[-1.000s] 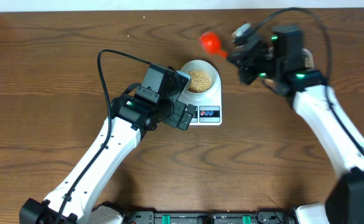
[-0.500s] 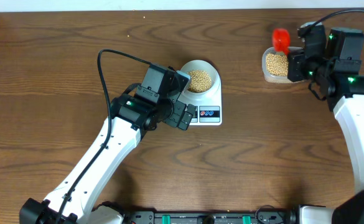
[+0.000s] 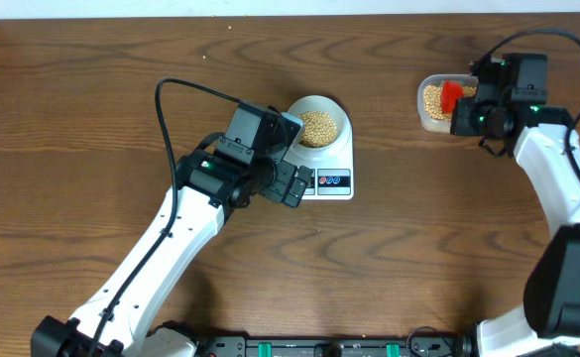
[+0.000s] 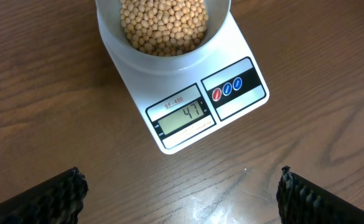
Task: Scoop item into bowl and weigh 50g on scale
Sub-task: 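Move right gripper with scoop back to the bean tub, then scoop a small amount of beans and carry it over the bowl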
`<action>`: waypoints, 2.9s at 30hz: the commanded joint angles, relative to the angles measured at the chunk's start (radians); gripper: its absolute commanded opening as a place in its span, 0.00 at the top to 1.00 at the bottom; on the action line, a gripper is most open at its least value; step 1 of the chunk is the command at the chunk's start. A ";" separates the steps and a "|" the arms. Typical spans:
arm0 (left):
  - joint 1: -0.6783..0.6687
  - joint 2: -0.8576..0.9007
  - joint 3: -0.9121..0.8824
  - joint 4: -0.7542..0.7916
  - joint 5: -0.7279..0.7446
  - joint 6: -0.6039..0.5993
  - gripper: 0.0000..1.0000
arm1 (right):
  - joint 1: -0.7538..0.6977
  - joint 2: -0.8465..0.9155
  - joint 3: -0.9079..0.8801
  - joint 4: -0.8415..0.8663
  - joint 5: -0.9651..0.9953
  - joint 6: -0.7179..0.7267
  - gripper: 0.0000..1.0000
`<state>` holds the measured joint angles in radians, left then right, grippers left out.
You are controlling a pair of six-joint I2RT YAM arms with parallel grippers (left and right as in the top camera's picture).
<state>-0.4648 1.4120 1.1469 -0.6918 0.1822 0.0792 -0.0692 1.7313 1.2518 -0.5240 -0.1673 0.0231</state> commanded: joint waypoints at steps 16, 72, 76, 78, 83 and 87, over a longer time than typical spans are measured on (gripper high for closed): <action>0.005 0.008 -0.002 -0.001 0.009 0.007 0.00 | -0.086 -0.042 0.009 0.018 -0.158 0.029 0.99; 0.005 0.008 -0.002 -0.001 0.009 0.007 0.00 | 0.241 -0.069 0.009 0.058 -0.591 -0.325 0.99; 0.005 0.008 -0.002 -0.001 0.009 0.007 0.00 | 0.275 -0.069 0.009 0.076 -0.526 -0.327 0.99; 0.005 0.008 -0.002 -0.001 0.009 0.007 0.00 | 0.284 -0.069 0.009 0.080 -0.510 -0.328 0.99; 0.005 0.008 -0.002 -0.001 0.009 0.007 0.00 | 0.294 -0.069 0.009 0.098 -0.485 -0.330 0.99; 0.005 0.008 -0.002 -0.001 0.009 0.007 0.00 | 0.294 -0.069 0.009 0.108 -0.484 -0.357 0.99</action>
<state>-0.4648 1.4120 1.1469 -0.6918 0.1822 0.0792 0.2203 1.6836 1.2518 -0.4240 -0.6659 -0.2951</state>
